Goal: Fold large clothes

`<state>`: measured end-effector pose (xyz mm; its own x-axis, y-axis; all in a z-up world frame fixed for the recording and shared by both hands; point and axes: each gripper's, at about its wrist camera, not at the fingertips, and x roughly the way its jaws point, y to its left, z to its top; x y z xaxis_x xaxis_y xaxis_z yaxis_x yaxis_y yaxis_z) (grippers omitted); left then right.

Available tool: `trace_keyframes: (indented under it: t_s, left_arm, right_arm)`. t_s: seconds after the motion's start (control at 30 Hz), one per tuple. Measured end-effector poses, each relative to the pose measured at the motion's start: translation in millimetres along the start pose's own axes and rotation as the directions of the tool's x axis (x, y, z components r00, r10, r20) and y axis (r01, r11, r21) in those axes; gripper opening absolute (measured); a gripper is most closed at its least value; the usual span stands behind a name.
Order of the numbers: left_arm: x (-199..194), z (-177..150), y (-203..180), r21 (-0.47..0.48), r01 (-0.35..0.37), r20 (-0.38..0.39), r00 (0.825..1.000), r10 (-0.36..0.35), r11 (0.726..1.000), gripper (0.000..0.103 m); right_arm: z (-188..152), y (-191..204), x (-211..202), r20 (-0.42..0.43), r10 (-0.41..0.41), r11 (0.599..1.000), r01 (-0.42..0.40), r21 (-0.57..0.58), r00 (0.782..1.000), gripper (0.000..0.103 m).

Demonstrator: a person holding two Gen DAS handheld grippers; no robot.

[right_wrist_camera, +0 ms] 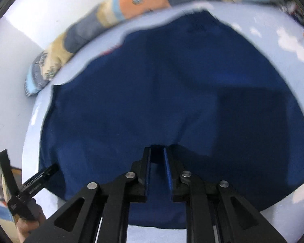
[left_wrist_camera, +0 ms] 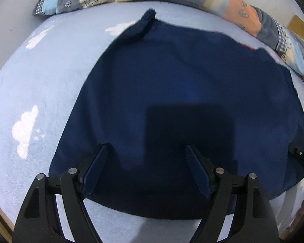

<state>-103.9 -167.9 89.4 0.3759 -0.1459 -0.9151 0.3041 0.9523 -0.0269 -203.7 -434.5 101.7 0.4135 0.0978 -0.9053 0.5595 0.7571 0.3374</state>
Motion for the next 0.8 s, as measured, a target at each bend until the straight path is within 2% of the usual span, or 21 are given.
trace_keyframes:
  t_s: [0.07,0.13,0.23,0.3,0.37,0.4,0.5,0.6,0.67,0.73,0.8]
  left_arm:
    - [-10,4,-5,-0.025,0.023,0.032,0.999,-0.022,0.999,0.08]
    - [-19,5,-15,-0.022,0.059,0.064,0.996,-0.057,0.998,0.08]
    - [-17,1,-37,0.021,0.071,0.058,0.996,-0.072,0.997,0.08]
    - [-7,0,-46,0.052,0.082,0.019,0.996,-0.083,0.995,0.08]
    - [4,-3,-54,0.08,0.055,-0.025,0.998,-0.053,0.995,0.08]
    - [5,-1,-59,0.092,0.039,-0.021,0.999,-0.037,0.995,0.08]
    - [-5,0,-63,0.108,0.06,0.021,0.998,-0.063,0.992,0.08]
    - [-13,0,-66,0.107,0.07,0.049,0.996,-0.075,0.992,0.08]
    - [-14,-4,-71,0.118,0.093,0.037,0.994,-0.098,0.989,0.08]
    - [-6,-7,-78,0.136,0.089,0.015,0.996,-0.092,0.987,0.08]
    - [0,-12,-82,0.159,0.06,0.013,0.998,-0.062,0.986,0.08]
  right_arm:
    - [1,2,-7,0.019,0.017,1.0,-0.018,0.023,1.0,0.019]
    - [6,15,-20,0.078,0.059,0.998,-0.057,-0.021,0.995,0.019]
    - [3,29,-30,0.121,0.059,0.996,-0.051,-0.071,0.991,0.024]
    - [0,35,-16,0.056,0.086,0.994,-0.082,-0.068,0.995,0.025]
    - [-4,35,0,0.001,0.062,0.997,-0.062,-0.052,0.998,0.025]
    - [-3,35,6,-0.011,0.042,0.998,-0.043,-0.056,0.999,0.025]
    - [-3,39,1,0.0,0.019,0.997,-0.019,-0.079,1.0,0.027]
    - [-4,55,-17,0.074,0.038,0.987,-0.025,-0.161,0.997,0.027]
    - [-6,64,-25,0.111,0.058,0.98,-0.035,-0.198,0.992,0.027]
    - [-8,73,-27,0.104,0.083,0.97,-0.056,-0.235,0.991,0.027]
    - [-11,78,-18,0.067,0.063,0.964,-0.043,-0.262,0.996,0.028]
